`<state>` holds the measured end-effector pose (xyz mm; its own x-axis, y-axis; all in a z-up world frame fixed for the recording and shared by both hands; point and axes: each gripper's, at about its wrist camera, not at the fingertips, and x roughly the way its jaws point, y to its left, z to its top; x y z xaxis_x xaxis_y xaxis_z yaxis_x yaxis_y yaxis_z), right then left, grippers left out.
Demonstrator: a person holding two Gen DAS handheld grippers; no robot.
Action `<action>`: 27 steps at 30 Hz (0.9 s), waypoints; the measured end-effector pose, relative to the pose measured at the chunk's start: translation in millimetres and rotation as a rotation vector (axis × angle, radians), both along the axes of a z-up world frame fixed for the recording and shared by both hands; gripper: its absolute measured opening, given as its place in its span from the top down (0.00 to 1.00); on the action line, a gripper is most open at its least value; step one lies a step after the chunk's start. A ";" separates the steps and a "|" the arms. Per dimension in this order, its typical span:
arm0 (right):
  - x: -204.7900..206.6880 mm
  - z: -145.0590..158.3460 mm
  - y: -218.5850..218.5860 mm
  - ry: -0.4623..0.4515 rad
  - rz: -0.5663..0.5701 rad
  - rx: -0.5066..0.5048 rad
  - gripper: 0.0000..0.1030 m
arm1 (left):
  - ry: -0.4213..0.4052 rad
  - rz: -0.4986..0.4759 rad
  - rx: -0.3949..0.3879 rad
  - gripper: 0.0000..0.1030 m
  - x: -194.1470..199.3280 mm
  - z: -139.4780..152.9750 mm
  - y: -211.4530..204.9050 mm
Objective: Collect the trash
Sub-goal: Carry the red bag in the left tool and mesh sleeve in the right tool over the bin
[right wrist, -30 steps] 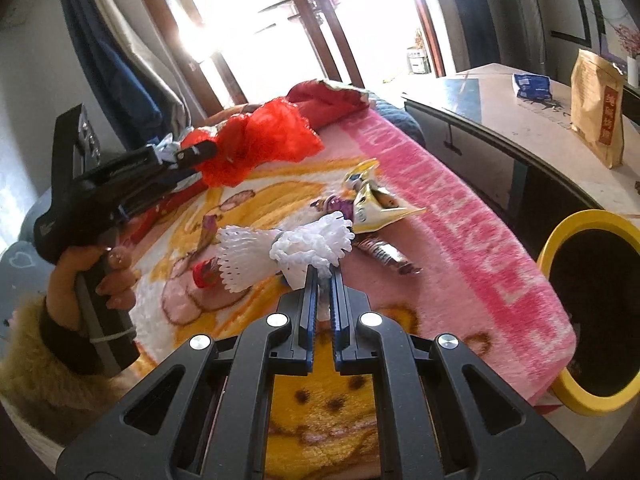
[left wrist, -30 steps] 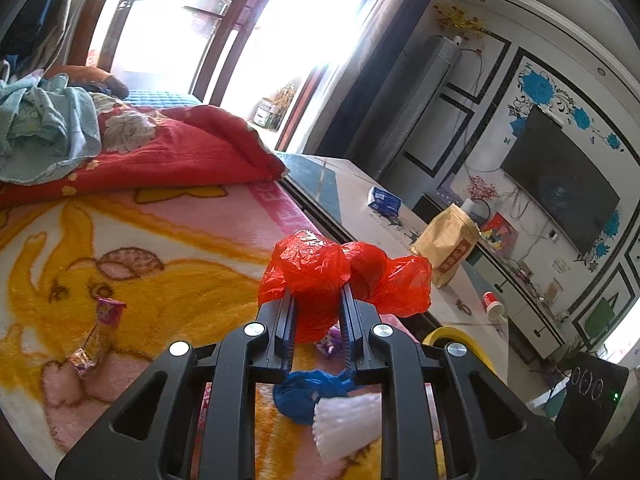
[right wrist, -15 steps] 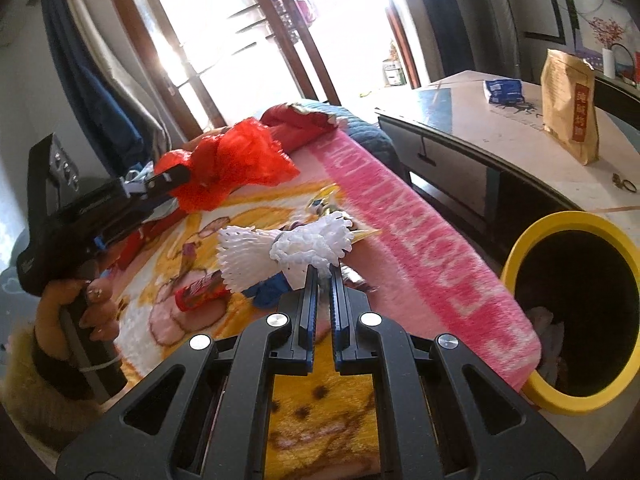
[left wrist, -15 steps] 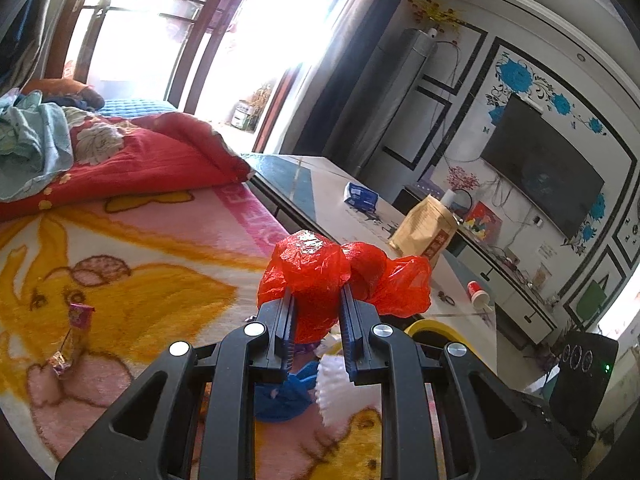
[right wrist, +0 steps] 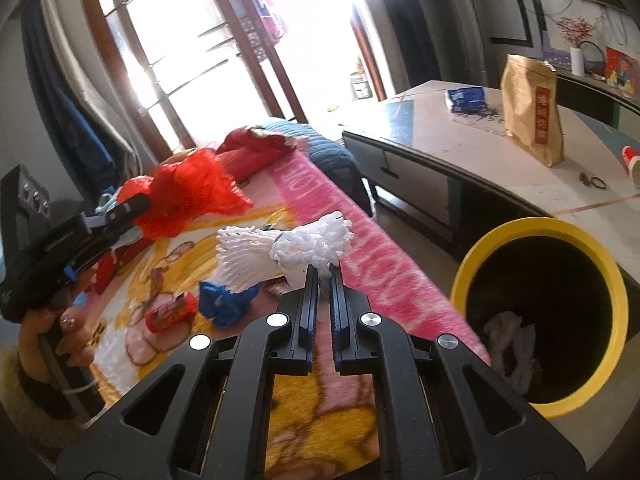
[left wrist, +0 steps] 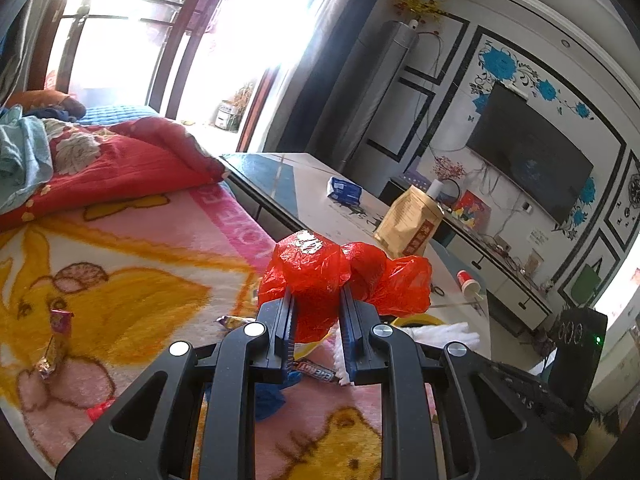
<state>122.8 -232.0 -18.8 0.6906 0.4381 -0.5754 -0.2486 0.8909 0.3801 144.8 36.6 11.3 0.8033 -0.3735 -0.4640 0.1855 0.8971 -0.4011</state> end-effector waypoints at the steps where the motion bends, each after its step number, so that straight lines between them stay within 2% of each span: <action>1: 1.2 0.2 -4.5 0.000 -0.014 -0.002 0.97 | 0.000 -0.004 0.001 0.82 0.8 0.4 -2.2; 16: 13.8 -2.6 -74.5 0.001 -0.231 -0.010 0.97 | 0.002 -0.101 0.036 0.82 11.5 -3.7 -41.8; 27: 17.4 -9.2 -114.2 0.013 -0.340 -0.012 0.97 | 0.016 -0.166 0.066 0.82 16.2 -12.3 -70.6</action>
